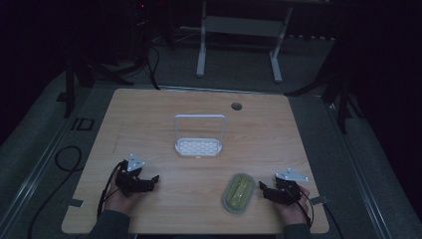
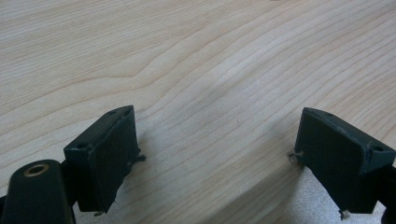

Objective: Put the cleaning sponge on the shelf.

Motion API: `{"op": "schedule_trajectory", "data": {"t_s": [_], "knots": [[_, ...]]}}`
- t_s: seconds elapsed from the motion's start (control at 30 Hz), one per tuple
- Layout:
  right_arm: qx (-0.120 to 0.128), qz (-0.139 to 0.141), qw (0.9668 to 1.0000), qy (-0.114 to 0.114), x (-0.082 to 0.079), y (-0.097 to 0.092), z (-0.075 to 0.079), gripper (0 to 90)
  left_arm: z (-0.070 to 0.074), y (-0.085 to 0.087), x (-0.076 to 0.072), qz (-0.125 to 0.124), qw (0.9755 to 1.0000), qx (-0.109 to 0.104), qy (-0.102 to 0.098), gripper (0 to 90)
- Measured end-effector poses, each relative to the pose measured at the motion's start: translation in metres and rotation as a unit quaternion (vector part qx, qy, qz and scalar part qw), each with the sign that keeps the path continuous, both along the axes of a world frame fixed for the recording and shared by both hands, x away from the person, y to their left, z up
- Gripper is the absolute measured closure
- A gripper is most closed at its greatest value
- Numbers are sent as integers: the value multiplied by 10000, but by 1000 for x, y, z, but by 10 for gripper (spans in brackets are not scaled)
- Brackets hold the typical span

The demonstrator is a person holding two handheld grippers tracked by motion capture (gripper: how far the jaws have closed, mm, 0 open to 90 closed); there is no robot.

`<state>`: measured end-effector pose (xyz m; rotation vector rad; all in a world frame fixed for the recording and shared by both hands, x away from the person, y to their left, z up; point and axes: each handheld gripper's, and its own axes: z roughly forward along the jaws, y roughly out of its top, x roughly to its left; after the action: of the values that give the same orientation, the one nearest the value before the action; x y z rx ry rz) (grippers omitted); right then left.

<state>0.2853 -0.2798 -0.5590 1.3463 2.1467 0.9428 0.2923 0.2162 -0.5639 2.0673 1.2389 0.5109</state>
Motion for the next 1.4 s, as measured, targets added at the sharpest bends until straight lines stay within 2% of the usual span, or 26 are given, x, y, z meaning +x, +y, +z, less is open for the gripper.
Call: {"op": "schedule_trajectory", "data": {"t_s": [0.2, 0.33, 0.43, 0.8, 1.17, 1.4], "knots": [[-128, -202, 9997, 26, -3, 0, 5, 336, 0, 0, 0, -1, 10000, 6, 1, 133], [-181, -216, 9996, -28, -5, 1, 9, 347, 0, 0, 0, 2, 10000, -1, 0, 133], [-344, -209, 9991, -132, -11, 6, 22, 390, 0, 0, 0, 2, 10000, 0, -1, 133], [-196, -261, 9995, -41, -23, 18, 43, 443, 0, 0, 0, 3, 10000, 2, 0, 133], [-272, 79, 9995, -118, -31, 45, 59, 413, 0, 0, 0, 7, 10000, 0, 0, 133], [-130, 274, 9995, -55, -30, 65, 65, 378, 0, 0, 0, 10, 10000, 0, 0, 133]]}}
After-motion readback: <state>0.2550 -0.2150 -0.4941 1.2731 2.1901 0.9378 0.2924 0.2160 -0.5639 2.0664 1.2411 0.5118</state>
